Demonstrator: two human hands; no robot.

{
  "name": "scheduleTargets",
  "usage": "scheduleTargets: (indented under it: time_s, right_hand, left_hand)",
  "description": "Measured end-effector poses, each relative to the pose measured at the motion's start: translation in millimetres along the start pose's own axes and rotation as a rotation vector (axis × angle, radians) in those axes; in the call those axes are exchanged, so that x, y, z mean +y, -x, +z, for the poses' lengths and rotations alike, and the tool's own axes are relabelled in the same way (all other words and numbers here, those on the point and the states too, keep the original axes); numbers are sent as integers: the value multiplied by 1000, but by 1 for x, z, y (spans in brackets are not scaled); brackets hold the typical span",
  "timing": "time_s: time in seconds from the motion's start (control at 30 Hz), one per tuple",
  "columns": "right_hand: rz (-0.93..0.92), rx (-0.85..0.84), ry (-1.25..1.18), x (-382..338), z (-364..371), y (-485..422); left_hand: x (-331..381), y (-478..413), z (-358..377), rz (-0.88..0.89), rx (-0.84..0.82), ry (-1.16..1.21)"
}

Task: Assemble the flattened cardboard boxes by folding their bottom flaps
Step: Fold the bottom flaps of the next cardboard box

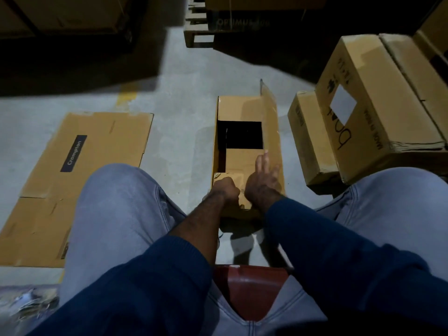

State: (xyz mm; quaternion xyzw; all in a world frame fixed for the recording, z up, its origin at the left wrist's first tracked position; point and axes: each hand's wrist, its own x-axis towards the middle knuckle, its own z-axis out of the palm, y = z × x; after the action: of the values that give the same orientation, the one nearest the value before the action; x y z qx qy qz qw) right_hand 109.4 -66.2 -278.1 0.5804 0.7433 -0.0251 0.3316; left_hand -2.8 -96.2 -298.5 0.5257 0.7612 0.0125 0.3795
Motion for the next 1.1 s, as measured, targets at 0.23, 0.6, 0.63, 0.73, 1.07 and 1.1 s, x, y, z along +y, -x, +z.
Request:
scheduleTargets:
  time_s: [0.23, 0.6, 0.63, 0.73, 1.07, 1.1]
  right_hand:
    - [218, 8, -199, 83, 12, -25]
    - [243, -269, -725, 73, 64, -60]
    - [243, -266, -765, 72, 67, -64]
    - [268, -189, -828, 71, 75, -74]
    - [401, -68, -1005, 78, 102, -102]
    - [418, -65, -1022, 77, 101, -105]
  left_hand:
    - [24, 1, -27, 222, -18, -94]
    - [40, 1, -74, 467, -96, -436]
    - [39, 1, -70, 481, -112, -441]
    - [35, -5, -56, 479, -203, -493]
    - [41, -24, -46, 486, -251, -497]
    - [40, -25, -46, 483, -245, -477]
